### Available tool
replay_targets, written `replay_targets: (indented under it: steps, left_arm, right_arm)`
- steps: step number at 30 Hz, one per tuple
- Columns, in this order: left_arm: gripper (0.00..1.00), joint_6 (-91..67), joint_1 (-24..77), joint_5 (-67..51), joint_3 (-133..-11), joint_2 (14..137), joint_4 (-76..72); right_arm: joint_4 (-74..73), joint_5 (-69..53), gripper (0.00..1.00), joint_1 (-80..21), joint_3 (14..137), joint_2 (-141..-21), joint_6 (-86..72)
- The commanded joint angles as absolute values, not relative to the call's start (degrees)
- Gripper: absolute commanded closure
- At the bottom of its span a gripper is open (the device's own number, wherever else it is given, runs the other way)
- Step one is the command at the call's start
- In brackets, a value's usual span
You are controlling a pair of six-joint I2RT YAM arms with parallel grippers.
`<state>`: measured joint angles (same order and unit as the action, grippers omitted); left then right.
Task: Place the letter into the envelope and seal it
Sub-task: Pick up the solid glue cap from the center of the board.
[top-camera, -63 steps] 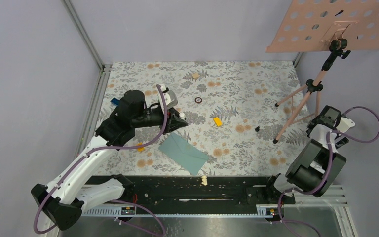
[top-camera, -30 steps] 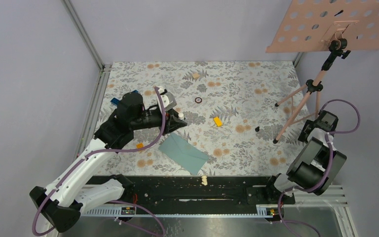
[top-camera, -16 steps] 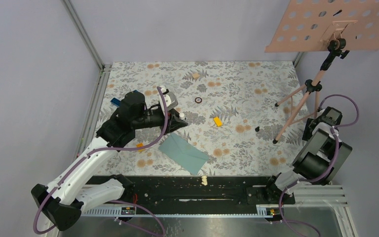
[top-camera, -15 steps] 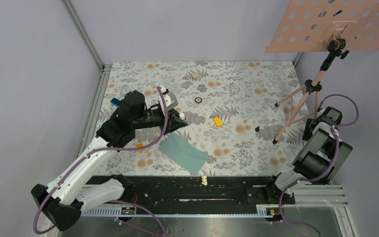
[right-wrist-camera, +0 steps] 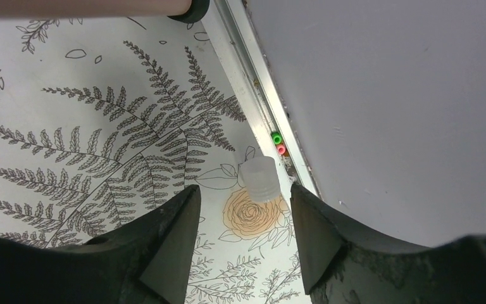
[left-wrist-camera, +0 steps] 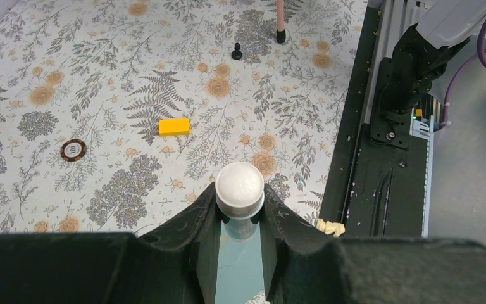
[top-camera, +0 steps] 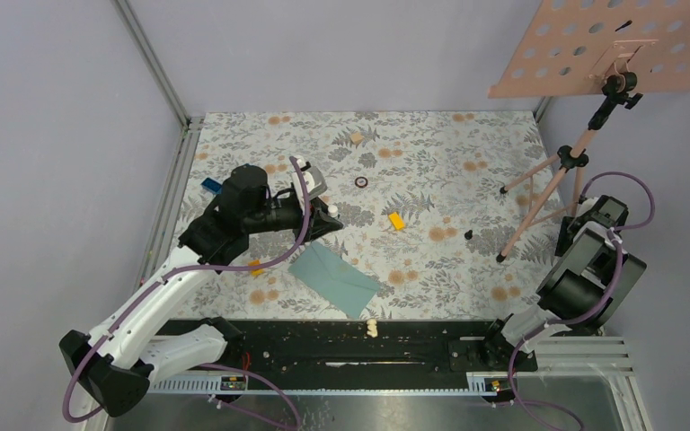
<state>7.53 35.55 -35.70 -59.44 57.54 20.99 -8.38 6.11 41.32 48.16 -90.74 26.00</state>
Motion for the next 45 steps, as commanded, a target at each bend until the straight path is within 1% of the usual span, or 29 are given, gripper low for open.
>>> replay_targets:
  steps: [1, 8, 13, 26, 33, 40, 45]
  left_arm:
    - [1.00, 8.64, 35.63, -35.59, -61.70, 58.12, 19.77]
    - [1.00, 8.70, 35.61, -35.47, -62.13, 58.71, 19.99]
    - [1.00, 9.01, 35.62, -34.92, -62.19, 58.88, 20.48]
    - [1.00, 9.82, 35.67, -34.37, -62.70, 59.66, 21.30]
    - [1.00, 9.87, 35.64, -34.87, -63.41, 60.61, 21.38]
    - [1.00, 9.86, 35.68, -35.06, -63.80, 61.07, 21.49]
    - [1.00, 9.76, 35.63, -35.43, -64.10, 61.89, 21.49]
  right_arm:
    - [-11.07, 5.35, 0.39, 41.79, 49.30, -92.53, 28.46]
    - [-11.06, 5.79, 0.40, 42.79, 49.57, -93.31, 28.88]
    - [-10.84, 5.48, 0.42, 43.62, 48.91, -93.68, 29.11]
    - [-9.66, 6.59, 0.42, 45.26, 48.62, -94.30, 29.47]
    - [-10.02, 5.25, 0.42, 45.36, 49.13, -95.40, 29.19]
    - [-10.35, 4.51, 0.47, 45.40, 50.14, -96.69, 28.80]
    - [-10.36, 4.61, 0.53, 45.37, 50.54, -97.22, 28.82]
